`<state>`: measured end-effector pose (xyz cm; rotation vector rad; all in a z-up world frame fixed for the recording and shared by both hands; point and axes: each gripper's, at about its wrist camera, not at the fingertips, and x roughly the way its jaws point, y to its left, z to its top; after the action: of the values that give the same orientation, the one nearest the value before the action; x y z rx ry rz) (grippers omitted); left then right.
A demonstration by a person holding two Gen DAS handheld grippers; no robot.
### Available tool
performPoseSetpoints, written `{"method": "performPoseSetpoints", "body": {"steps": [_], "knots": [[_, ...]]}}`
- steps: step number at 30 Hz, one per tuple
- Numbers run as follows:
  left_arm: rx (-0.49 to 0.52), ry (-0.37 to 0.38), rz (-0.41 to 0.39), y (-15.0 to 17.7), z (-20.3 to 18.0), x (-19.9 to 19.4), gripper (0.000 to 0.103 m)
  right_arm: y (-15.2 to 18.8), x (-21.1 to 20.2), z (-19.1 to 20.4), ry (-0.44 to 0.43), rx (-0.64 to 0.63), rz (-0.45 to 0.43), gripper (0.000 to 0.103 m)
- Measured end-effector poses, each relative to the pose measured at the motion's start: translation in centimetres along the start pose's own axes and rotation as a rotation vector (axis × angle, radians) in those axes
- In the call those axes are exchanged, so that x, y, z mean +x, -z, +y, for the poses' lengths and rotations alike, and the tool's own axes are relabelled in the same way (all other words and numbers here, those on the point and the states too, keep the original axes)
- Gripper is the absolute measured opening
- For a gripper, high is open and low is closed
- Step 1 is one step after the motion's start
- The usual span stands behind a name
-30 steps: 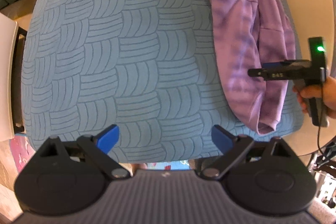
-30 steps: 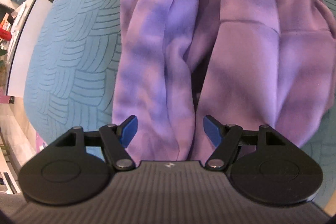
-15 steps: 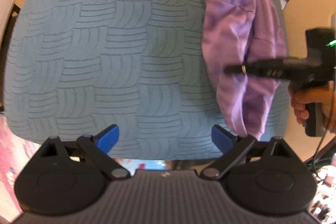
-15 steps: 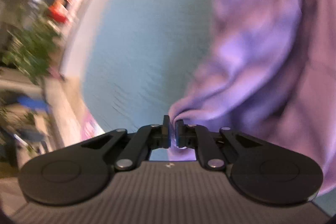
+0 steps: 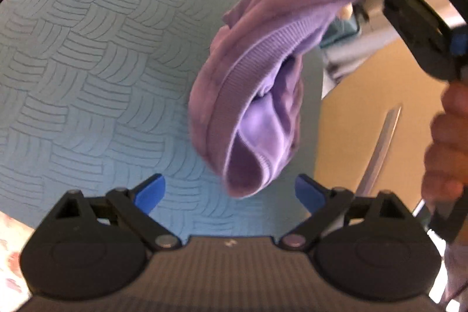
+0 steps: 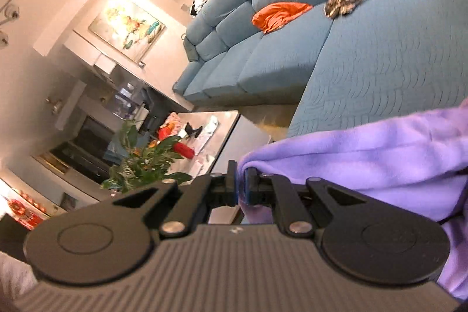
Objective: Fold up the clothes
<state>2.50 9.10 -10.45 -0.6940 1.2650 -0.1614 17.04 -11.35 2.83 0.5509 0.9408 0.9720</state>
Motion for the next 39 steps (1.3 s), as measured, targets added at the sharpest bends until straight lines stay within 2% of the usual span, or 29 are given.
{"method": "performPoseSetpoints", "body": {"steps": [6, 9, 10, 12, 13, 15, 19, 21, 24, 28, 31, 35, 39], "knots": [[-0.029, 0.037, -0.054, 0.4, 0.6, 1.6, 0.096, 1.5, -2.1, 0.9, 0.042, 0.012, 0.001, 0.008], [-0.001, 0.020, -0.013, 0.2, -0.1, 3.1, 0.088, 2.0, -3.3, 1.6, 0.057, 0.029, -0.004, 0.008], [0.020, 0.000, 0.020, 0.0, -0.3, 3.8, 0.077, 2.1, -3.6, 1.5, 0.061, 0.036, -0.006, 0.008], [0.038, -0.034, 0.073, -0.4, -0.4, 4.8, 0.037, 2.7, -4.1, 1.3, 0.073, 0.047, -0.009, 0.008], [0.039, -0.056, 0.098, -0.7, -0.4, 5.3, 0.013, 2.6, -4.3, 1.2, 0.086, 0.051, -0.011, 0.008], [0.050, -0.103, 0.121, -1.3, -0.6, 5.7, 0.013, 2.7, -4.6, 1.0, 0.119, 0.058, -0.017, 0.008], [0.108, -0.219, -0.034, -2.7, -1.4, 2.2, 0.009, 2.5, -6.0, -0.3, 0.135, 0.130, -0.106, 0.008], [0.122, -0.265, -0.135, -3.9, -2.0, -0.3, 0.008, 1.9, -7.7, -0.9, 0.106, 0.216, -0.222, 0.008], [0.161, -0.302, -0.294, -6.5, -3.7, -4.7, 0.007, 0.7, -9.6, -0.4, 0.061, 0.252, -0.330, 0.008], [0.228, -0.274, -0.515, -9.7, -8.1, -11.4, 0.007, -1.9, -11.9, 2.4, 0.004, 0.189, -0.432, 0.008], [0.280, -0.218, -0.696, -10.3, -12.1, -17.8, 0.007, -4.0, -14.1, 4.8, -0.026, 0.122, -0.510, 0.008], [0.368, -0.151, -0.902, -9.4, -16.9, -25.0, 0.007, -7.3, -18.9, 9.8, -0.091, 0.001, -0.666, 0.008], [0.461, -0.099, -1.100, -6.6, -22.8, -31.1, 0.007, -8.7, -23.0, 14.2, -0.130, -0.116, -0.766, 0.008]]}}
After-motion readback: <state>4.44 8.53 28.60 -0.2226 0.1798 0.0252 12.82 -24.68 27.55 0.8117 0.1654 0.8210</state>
